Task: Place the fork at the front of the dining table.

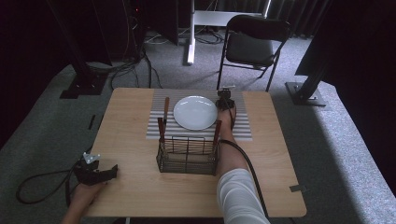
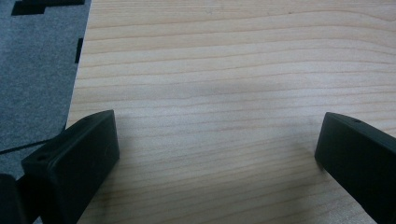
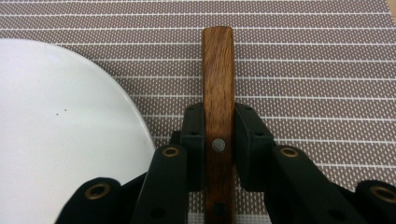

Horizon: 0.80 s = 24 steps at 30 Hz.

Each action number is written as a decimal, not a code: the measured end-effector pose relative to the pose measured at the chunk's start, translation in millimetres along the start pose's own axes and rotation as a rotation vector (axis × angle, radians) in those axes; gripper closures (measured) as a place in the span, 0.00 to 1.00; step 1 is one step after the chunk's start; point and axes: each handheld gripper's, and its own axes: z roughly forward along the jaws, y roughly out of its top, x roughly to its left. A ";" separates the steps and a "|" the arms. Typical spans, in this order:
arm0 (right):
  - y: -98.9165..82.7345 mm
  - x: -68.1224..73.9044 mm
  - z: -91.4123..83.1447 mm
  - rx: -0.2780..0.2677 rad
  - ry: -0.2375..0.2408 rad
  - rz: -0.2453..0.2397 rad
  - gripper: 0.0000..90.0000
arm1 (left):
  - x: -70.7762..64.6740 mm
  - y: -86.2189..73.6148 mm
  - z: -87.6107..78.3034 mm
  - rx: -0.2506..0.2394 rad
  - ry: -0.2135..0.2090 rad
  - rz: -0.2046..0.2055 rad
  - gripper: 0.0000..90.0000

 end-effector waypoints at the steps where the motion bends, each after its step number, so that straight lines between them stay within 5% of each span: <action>1: 0.0 0.0 0.0 0.000 0.000 0.000 0.83 | 0.0 0.0 0.0 0.000 0.000 0.000 0.00; 4: -1.2 3.2 0.2 -0.007 -0.020 -0.036 0.82 | 0.0 0.0 0.0 0.000 0.000 0.000 0.00; 8: 1.0 2.9 0.3 0.008 0.013 -0.047 0.70 | 0.0 0.0 0.0 0.000 0.000 0.000 0.00; 12: 4.9 -1.9 -0.6 0.038 0.029 -0.043 0.61 | 0.0 0.0 0.0 0.000 0.000 0.000 0.00; 20: 4.5 -11.0 -13.7 0.000 0.109 -0.024 0.46 | 0.0 0.0 0.0 0.000 0.000 0.000 0.00; 24: 2.8 -10.6 -17.8 0.003 0.116 -0.028 0.30 | 0.0 0.0 0.0 0.000 0.000 0.000 0.00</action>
